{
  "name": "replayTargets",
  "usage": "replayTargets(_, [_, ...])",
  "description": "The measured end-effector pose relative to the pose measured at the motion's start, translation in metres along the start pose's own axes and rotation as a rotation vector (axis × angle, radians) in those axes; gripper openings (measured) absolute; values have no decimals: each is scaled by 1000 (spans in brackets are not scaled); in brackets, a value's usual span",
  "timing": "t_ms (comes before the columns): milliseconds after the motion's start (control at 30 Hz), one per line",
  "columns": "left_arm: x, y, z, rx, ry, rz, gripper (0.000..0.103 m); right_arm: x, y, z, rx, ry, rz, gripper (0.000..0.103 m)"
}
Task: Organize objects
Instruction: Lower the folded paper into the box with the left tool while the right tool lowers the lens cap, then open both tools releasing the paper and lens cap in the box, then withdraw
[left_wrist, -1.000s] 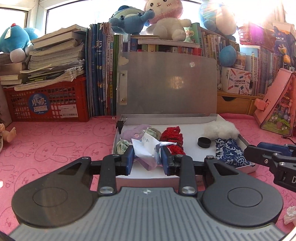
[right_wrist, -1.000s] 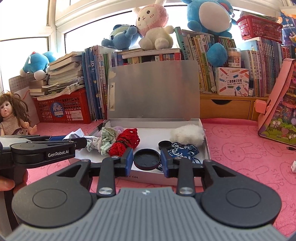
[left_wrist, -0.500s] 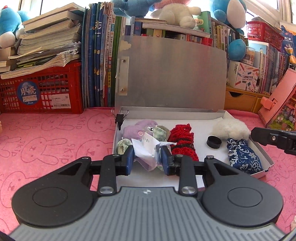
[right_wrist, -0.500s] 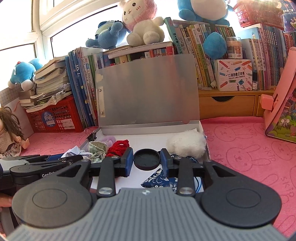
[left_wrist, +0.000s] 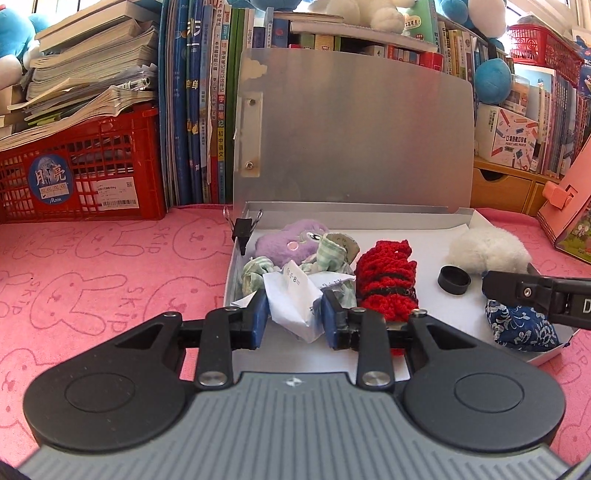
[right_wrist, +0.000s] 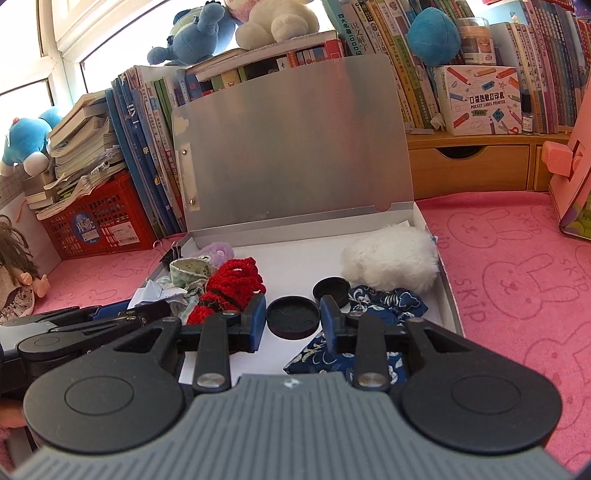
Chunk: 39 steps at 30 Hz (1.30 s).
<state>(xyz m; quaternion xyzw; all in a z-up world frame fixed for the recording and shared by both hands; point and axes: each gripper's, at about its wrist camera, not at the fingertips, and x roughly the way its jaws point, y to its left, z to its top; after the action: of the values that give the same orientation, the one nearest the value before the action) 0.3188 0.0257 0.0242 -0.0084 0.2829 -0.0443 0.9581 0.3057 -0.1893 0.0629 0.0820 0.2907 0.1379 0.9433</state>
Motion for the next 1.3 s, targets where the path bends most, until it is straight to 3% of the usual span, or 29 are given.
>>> replayTargets(300, [30, 3, 7, -12, 58, 36, 36, 31, 1, 10, -8, 46, -9, 37])
replayTargets(567, [38, -1, 7, 14, 61, 57, 36, 48, -4, 4, 15, 77, -10, 37])
replayTargets(700, [36, -6, 6, 35, 64, 73, 38, 47, -1, 2, 0, 68, -14, 41])
replayTargets(733, [35, -5, 6, 32, 65, 70, 39, 46, 0, 2, -3, 66, -16, 48])
replayTargets(767, [33, -5, 6, 26, 64, 65, 43, 44, 0, 2, -5, 62, -16, 55])
replayTargets(967, [15, -8, 8, 38, 48, 34, 71, 32, 1, 0, -17, 46, -25, 58])
replayTargets(1300, [-36, -14, 1, 45, 0, 8, 80, -17, 3, -9, -39, -10, -12, 65])
